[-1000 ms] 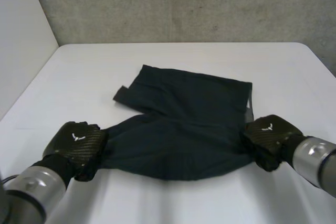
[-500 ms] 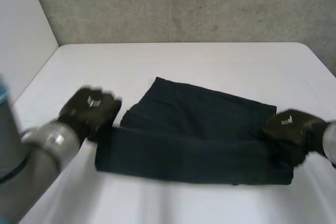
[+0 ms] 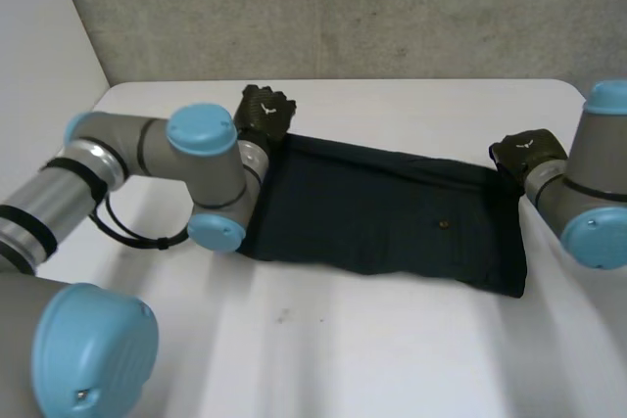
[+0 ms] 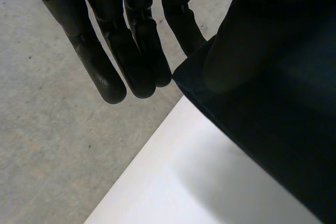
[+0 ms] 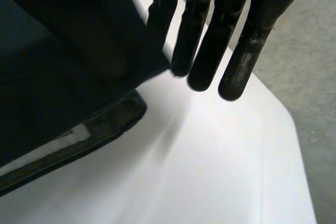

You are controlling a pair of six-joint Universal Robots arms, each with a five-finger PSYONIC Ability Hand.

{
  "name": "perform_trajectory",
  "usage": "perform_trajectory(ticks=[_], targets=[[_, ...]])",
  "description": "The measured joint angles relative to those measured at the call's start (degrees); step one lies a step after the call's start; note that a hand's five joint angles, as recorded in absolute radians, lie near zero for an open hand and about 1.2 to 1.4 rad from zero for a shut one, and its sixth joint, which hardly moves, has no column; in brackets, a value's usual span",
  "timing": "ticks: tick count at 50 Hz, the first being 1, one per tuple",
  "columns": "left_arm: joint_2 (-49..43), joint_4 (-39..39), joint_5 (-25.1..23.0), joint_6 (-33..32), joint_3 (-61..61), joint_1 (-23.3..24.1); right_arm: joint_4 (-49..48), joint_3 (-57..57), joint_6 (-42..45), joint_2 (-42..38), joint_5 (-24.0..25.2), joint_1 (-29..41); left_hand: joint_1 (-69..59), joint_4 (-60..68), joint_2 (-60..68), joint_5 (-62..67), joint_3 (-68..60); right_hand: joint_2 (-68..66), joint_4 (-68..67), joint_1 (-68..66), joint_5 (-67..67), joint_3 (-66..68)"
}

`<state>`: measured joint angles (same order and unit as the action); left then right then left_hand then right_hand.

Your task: Fold the shorts.

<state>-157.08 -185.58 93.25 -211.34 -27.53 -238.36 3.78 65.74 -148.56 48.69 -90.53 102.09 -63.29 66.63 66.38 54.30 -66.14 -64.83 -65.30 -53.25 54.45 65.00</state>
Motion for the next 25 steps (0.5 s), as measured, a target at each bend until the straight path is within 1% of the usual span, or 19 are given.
perform_trajectory(ticks=[1, 2, 3, 4, 5, 6, 7, 8, 9, 11, 12, 13, 17, 18, 19, 22, 23, 25], targets=[[-1.51, -1.4, -0.36, -0.07, 0.76, 0.3, -1.5, -0.55, 0.06, -1.04, -1.33, 0.45, 0.46, -4.14, -4.21, -1.49, 3.74, 11.22, 10.3, 7.99, -9.24, -11.17], [-1.93, -2.0, -0.47, -0.1, 0.83, 0.47, -2.49, -0.81, 0.03, -1.57, -2.07, 0.73, 5.96, -10.63, -10.37, -7.66, 10.17, 25.75, 25.67, 21.12, -23.8, -25.34], [-2.49, -3.16, -0.64, -0.13, 0.7, 0.85, -3.51, -1.0, -0.03, -1.96, -2.87, 1.04, 19.45, -21.47, -22.37, -18.3, 21.97, 35.89, 34.66, 29.73, -32.71, -34.31], [-2.65, -3.64, -0.7, -0.14, 0.56, 1.03, -4.06, -1.06, -0.08, -2.11, -3.21, 1.18, 19.45, -21.47, -22.37, -18.3, 21.97, 39.21, 37.91, 32.46, -36.02, -37.59], [-2.88, -4.76, -0.81, -0.17, 0.01, 1.45, -5.02, -1.01, -0.26, -2.15, -3.81, 1.43, 37.7, -37.13, -36.71, -33.96, 36.11, 43.18, 42.92, 36.14, -41.03, -42.58], [-2.95, -5.68, -0.9, -0.18, -0.65, 1.83, -5.77, -0.89, -0.45, -1.98, -4.24, 1.59, 46.51, -45.81, -46.1, -42.57, 44.59, 51.3, 51.24, 41.34, -49.53, -51.28], [-2.9, -6.09, -0.93, -0.18, -1.01, 1.99, -6.09, -0.77, -0.58, -1.79, -4.42, 1.65, 46.51, -45.81, -46.1, -42.57, 44.59, 51.64, 51.4, 41.41, -49.71, -51.54], [-2.3, -7.49, -0.95, -0.18, -2.64, 2.5, -7.16, 0.05, -1.36, -0.49, -4.92, 1.78, 52.37, -53.59, -53.27, -50.47, 52.8, 52.37, 51.84, 41.62, -50.86, -52.77], [-1.79, -7.97, -0.93, -0.17, -3.51, 2.66, -7.45, 0.63, -1.88, 0.44, -5.0, 1.79, 52.4, -54.77, -54.37, -51.63, 53.83, 52.37, 51.84, 41.62, -50.92, -52.77], [0.25, -8.84, -0.83, -0.04, -6.01, 2.86, -7.97, 2.46, -3.45, 3.47, -4.98, 1.74, 52.4, -54.92, -54.7, -51.65, 53.95, 52.37, 51.84, 41.62, -50.92, -52.77], [0.25, -8.84, -0.83, -0.04, -6.01, 2.86, -7.97, 2.46, -3.45, 3.47, -4.98, 1.74, 52.4, -54.92, -54.7, -51.65, 53.95, 52.37, 51.84, 41.62, -50.92, -52.77], [3.65, -9.38, -0.64, 0.2, -9.66, 2.87, -8.15, 5.06, -5.43, 7.37, -4.68, 1.66, 52.4, -54.92, -54.71, -51.65, 53.95, 52.37, 51.84, 41.62, -50.92, -52.77], [10.37, -9.48, -0.34, 0.58, -17.22, 2.45, -7.76, 10.97, -8.55, 14.18, -3.27, 1.53, 52.4, -54.92, -54.72, -51.65, 53.95, 52.37, 51.84, 41.62, -50.92, -52.77], [12.8, -9.42, -0.32, 0.72, -20.13, 2.26, -7.48, 13.21, -9.29, 16.03, -2.47, 1.48, 52.4, -54.92, -54.72, -51.65, 53.95, 52.37, 51.84, 41.62, -50.92, -52.77], [17.76, -9.33, -0.36, 1.1, -26.29, 1.88, -6.96, 17.89, -10.38, 19.27, -0.61, 1.37, 52.4, -54.92, -54.75, -51.65, 53.95, 52.2, 51.79, 41.53, -50.84, -52.54], [22.66, -9.29, -0.5, 1.77, -32.76, 1.48, -6.57, 22.91, -11.08, 22.23, 1.64, 1.2, 52.4, -54.92, -54.77, -51.65, 53.95, 51.49, 51.43, 41.4, -50.26, -51.69], [25.95, -9.31, -0.61, 2.57, -37.29, 1.22, -6.45, 26.0, -11.36, 23.81, 3.1, 1.05, 52.4, -54.92, -54.81, -51.65, 53.95, 48.23, 48.71, 39.32, -47.41, -48.3], [29.31, -9.35, -0.73, 3.83, -42.18, 0.97, -6.52, 30.06, -11.66, 25.56, 4.94, 0.79, 52.4, -54.92, -54.81, -51.65, 53.95, 46.04, 46.39, 37.25, -45.81, -45.95]])
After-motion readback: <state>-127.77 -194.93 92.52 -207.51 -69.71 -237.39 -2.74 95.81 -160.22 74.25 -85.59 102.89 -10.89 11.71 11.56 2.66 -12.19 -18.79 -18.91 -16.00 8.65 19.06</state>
